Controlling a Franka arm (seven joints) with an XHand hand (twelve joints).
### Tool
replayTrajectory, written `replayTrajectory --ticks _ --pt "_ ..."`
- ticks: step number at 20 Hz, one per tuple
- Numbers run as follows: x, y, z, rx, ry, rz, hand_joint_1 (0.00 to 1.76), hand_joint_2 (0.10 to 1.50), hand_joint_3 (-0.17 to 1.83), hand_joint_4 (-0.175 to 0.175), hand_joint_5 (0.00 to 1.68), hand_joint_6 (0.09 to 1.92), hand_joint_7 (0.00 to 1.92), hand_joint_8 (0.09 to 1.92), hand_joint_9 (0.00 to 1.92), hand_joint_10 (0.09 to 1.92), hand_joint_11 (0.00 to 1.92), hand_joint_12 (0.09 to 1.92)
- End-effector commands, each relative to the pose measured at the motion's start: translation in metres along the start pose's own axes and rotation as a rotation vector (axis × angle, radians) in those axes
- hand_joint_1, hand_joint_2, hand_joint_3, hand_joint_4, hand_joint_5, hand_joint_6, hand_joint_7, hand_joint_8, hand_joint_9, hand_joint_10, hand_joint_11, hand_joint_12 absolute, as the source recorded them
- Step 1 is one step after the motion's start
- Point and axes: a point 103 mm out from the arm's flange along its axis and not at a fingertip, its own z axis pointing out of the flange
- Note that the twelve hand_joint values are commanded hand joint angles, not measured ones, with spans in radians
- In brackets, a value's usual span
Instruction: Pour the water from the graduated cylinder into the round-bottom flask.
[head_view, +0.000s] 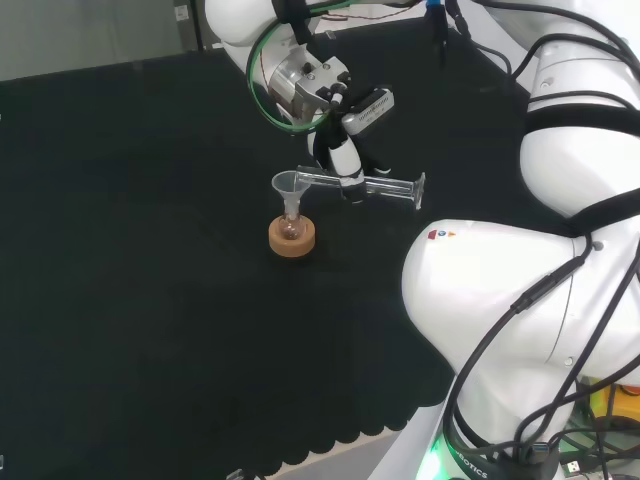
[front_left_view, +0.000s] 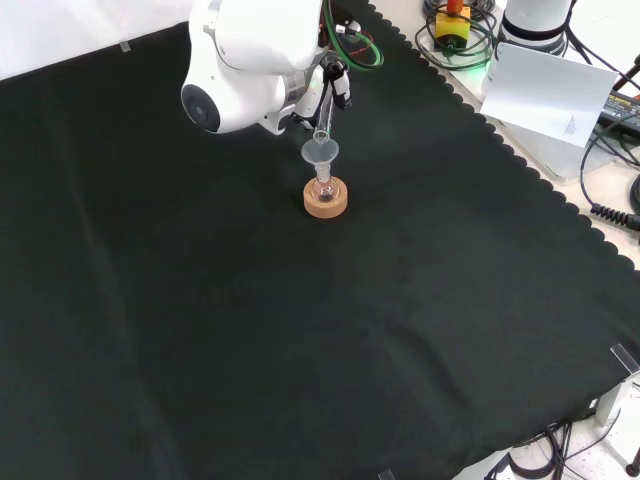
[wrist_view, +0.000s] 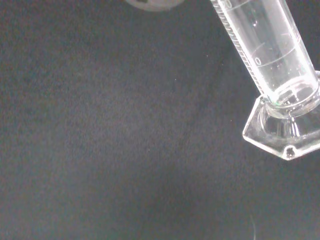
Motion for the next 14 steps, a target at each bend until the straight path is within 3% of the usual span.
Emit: replayTrajectory --ticks 1,14 --pt "0.0021 -0.0026 -0.0017 0.017 -0.008 0.009 1.14 1.15 0.00 -0.166 0.93 1.08 1.26 0.35 1.48 0.09 1.28 0.76" --pt "0.0047 -0.0110 -0.0059 0.036 -0.030 0.037 1.15 1.14 0.00 -0.175 0.94 1.07 1.29 0.31 1.50 0.09 1.29 0.74"
